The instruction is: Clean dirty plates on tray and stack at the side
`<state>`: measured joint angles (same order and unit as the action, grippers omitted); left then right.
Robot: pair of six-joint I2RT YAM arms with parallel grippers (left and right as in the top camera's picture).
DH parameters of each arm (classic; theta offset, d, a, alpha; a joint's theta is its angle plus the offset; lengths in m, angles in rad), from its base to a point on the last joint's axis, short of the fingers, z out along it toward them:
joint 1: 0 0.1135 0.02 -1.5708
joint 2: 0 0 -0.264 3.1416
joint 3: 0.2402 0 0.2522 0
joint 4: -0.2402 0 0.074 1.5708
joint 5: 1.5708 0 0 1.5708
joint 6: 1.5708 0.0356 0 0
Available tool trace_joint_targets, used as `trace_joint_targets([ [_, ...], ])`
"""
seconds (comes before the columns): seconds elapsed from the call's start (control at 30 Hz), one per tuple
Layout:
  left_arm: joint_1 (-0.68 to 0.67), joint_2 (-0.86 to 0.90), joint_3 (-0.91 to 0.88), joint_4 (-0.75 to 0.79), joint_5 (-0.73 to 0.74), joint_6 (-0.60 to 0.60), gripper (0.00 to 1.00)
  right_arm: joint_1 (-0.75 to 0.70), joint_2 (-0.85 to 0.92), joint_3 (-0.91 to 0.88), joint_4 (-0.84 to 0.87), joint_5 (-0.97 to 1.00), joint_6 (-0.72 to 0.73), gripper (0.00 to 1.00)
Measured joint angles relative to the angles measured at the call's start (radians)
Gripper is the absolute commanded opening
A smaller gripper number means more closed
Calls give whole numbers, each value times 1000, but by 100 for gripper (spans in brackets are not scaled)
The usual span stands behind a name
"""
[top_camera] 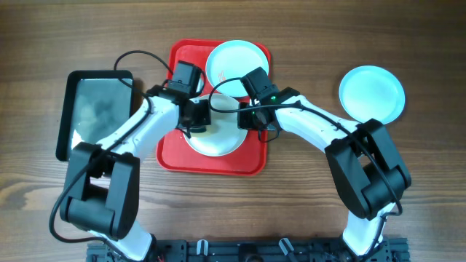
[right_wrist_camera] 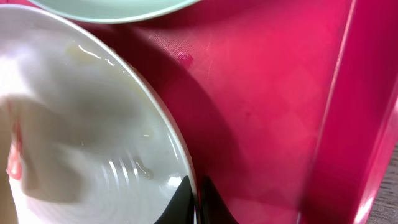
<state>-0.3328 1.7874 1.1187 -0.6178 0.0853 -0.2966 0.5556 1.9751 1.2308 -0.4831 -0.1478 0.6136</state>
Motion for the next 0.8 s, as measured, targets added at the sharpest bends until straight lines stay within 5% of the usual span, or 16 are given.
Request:
trace_joint_targets([
  [0.8,-85,-2,-84,156,-150,-110,4,0,0,0,2,0,45,5],
])
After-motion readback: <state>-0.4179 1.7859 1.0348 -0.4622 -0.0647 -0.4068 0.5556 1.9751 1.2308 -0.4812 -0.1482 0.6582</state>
